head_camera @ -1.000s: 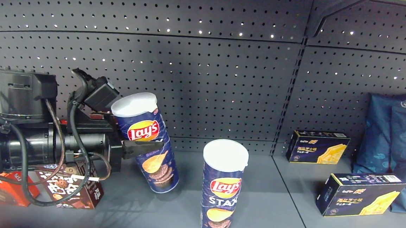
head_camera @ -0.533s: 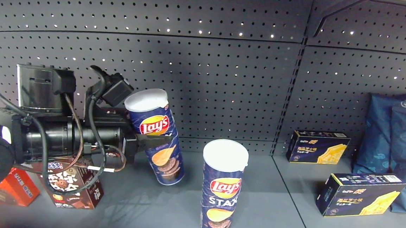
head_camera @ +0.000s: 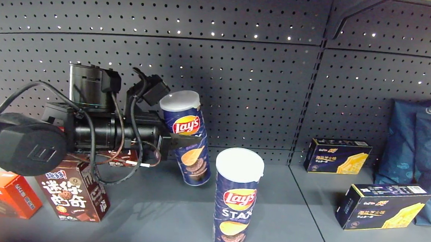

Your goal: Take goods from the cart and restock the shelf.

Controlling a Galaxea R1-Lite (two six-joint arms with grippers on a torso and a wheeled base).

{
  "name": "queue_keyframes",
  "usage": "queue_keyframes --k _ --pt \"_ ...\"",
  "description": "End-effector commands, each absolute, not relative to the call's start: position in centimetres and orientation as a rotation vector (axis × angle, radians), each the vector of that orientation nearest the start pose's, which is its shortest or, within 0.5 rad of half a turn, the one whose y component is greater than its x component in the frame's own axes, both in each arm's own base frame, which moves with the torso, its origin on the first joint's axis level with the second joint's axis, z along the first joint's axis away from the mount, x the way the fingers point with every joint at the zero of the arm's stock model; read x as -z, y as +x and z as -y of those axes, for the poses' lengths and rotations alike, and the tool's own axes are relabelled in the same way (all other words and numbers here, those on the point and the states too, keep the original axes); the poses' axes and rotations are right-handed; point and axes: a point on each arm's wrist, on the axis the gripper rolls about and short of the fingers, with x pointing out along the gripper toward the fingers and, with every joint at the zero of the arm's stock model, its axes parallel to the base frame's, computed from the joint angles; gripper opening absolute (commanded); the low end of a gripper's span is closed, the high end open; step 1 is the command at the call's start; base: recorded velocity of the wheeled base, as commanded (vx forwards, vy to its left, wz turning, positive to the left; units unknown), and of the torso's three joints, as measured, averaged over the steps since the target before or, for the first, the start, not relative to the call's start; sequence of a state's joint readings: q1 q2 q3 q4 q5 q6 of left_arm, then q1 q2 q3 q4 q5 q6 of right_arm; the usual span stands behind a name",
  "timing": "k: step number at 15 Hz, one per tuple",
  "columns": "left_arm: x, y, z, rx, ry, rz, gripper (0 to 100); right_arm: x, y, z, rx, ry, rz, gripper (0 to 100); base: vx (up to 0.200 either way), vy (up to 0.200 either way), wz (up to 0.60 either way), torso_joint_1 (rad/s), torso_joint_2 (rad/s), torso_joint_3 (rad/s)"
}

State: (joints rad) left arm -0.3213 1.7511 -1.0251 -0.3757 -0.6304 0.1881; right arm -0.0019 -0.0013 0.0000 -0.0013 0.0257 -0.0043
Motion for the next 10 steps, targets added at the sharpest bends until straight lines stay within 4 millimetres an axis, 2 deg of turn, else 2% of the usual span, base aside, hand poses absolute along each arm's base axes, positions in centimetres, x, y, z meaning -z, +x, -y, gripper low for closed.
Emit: queue_keyframes --k 1,5,7,10 --pt "-19.3 32.0 12.1 0.975 0.113 -0.291 0 -7.6 -2.3 -0.1 -0.025 -0.005 0.002 100 0.000 0.000 0.00 0.000 0.00 0.000" --pt "-19.0 32.9 13.1 0.997 0.115 -0.295 0 -7.6 -2.3 -0.1 -0.025 -0.005 0.002 100 0.000 0.000 0.00 0.000 0.00 0.000" --pt "-19.5 33.5 13.8 1.012 0.121 -0.303 0 -7.6 -2.3 -0.1 -0.025 -0.005 0.002 100 0.000 0.000 0.00 0.000 0.00 0.000" --pt "-19.4 33.9 13.6 1.043 0.237 -0.347 0 -7.6 -2.3 -0.1 -0.025 -0.005 0.002 100 0.000 0.000 0.00 0.000 0.00 0.000"
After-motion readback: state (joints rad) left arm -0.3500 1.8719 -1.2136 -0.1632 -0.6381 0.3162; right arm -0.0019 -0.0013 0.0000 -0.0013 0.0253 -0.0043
